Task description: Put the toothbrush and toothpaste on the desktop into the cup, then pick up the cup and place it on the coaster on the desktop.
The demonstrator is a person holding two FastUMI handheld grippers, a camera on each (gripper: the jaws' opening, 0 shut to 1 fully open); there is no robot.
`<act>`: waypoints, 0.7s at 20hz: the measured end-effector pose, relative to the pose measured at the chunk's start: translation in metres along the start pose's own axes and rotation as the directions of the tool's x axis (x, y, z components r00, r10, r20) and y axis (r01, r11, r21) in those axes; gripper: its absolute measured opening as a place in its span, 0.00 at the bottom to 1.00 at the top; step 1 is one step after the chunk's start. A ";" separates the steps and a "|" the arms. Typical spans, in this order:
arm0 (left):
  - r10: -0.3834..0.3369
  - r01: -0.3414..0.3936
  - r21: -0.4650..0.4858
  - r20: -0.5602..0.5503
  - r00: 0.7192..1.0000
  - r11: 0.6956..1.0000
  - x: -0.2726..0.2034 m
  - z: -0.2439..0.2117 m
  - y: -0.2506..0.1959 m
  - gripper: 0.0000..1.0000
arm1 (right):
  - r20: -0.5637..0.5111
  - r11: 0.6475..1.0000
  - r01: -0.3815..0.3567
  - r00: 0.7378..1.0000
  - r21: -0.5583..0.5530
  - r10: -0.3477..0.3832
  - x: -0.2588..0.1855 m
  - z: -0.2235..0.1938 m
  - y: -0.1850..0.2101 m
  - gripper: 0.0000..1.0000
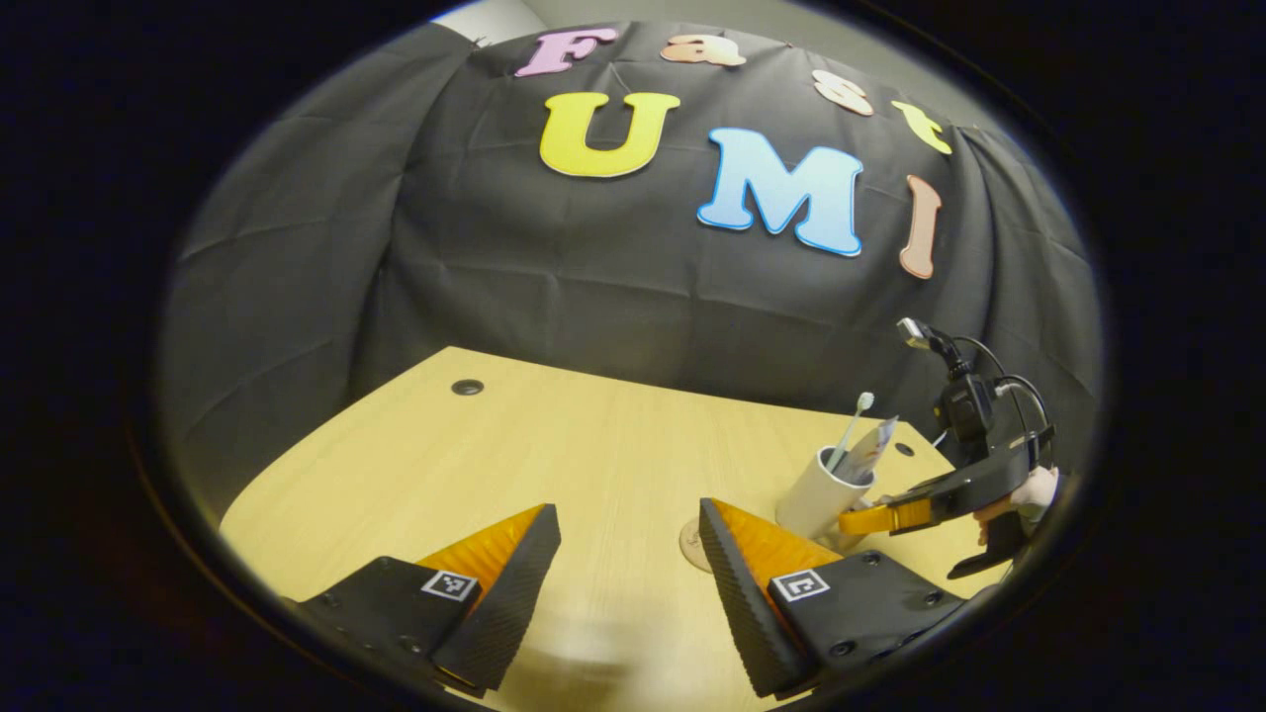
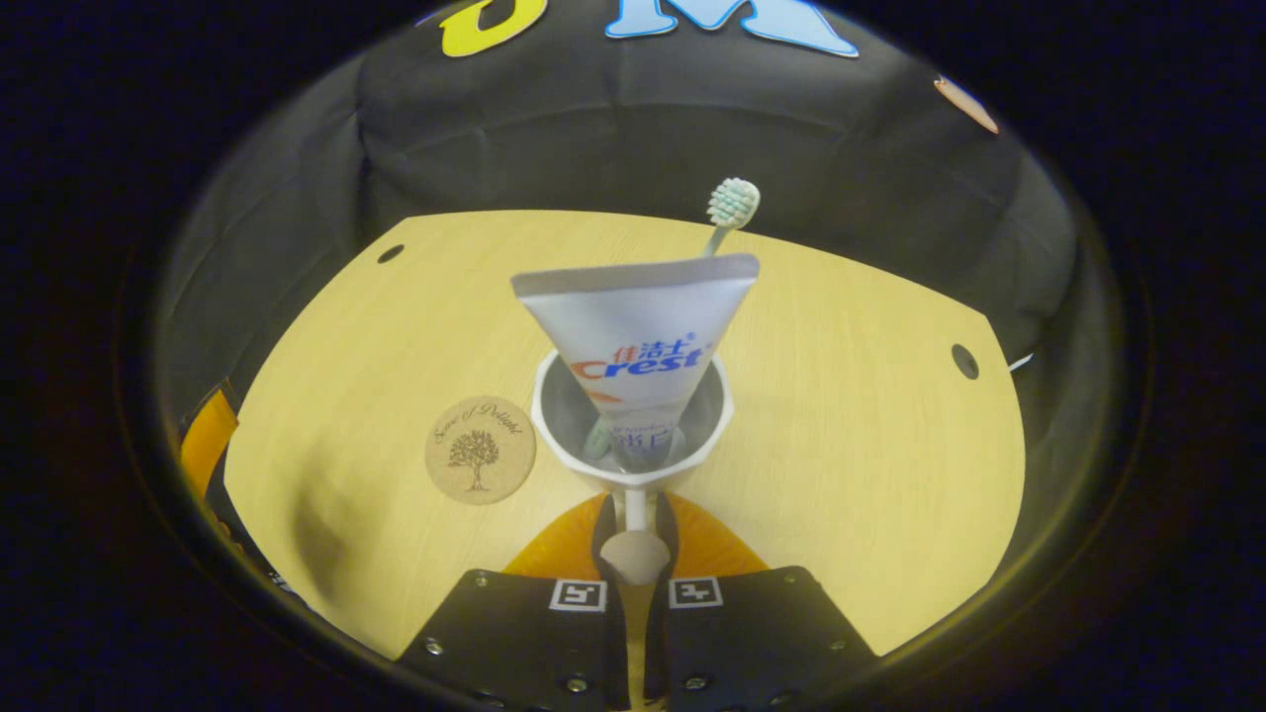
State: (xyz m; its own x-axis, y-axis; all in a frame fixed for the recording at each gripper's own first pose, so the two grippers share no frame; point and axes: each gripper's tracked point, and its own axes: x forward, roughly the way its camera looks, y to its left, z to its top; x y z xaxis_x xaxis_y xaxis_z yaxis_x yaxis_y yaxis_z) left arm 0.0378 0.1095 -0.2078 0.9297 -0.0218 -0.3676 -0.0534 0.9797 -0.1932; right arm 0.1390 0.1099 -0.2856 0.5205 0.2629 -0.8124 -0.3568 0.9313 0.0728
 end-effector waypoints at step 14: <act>0.050 -0.050 -0.013 0.004 0.999 0.999 -0.017 -0.003 0.020 0.92 | 0.052 0.989 -0.115 0.991 -0.090 0.119 -0.047 0.045 0.036 0.08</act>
State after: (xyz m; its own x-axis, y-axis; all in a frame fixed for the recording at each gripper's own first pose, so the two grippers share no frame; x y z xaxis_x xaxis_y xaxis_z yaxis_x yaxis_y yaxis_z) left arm 0.0195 0.1287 -0.2085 0.9272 0.0283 -0.3735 -0.1049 0.9768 -0.1865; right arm 0.1364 0.1426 -0.2189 0.5136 0.3850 -0.7668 -0.4821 0.8688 0.1133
